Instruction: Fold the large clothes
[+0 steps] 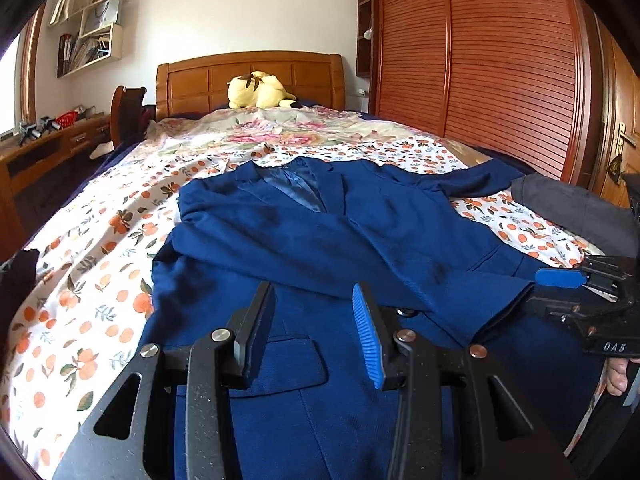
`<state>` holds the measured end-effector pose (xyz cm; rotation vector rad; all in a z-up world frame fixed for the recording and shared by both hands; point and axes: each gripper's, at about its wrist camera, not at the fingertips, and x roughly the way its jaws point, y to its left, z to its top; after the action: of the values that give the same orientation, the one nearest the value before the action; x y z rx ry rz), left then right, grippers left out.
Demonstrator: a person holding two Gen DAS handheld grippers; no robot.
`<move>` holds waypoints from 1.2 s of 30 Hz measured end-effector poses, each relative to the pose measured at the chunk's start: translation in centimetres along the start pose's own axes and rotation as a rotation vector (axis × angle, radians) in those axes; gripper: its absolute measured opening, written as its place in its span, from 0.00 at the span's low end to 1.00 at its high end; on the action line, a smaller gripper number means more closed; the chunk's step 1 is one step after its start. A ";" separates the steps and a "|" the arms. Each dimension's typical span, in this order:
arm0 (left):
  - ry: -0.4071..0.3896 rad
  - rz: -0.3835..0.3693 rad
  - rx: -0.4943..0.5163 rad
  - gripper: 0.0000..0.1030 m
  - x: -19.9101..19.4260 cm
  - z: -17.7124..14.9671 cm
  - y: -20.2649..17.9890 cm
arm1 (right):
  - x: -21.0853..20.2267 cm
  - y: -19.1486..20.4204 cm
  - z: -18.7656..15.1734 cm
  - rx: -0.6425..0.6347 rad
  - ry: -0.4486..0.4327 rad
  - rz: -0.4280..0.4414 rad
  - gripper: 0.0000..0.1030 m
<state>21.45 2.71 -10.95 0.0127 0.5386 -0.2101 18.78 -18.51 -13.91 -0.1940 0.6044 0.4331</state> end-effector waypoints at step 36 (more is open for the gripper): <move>-0.040 0.023 -0.024 0.91 -2.7 0.3 2.1 | 4.1 -1.6 6.0 -0.063 0.037 -0.090 0.09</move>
<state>19.75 5.27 -9.40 -0.0088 0.5011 -0.1814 25.55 -16.73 -11.44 -0.2885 0.6167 0.3627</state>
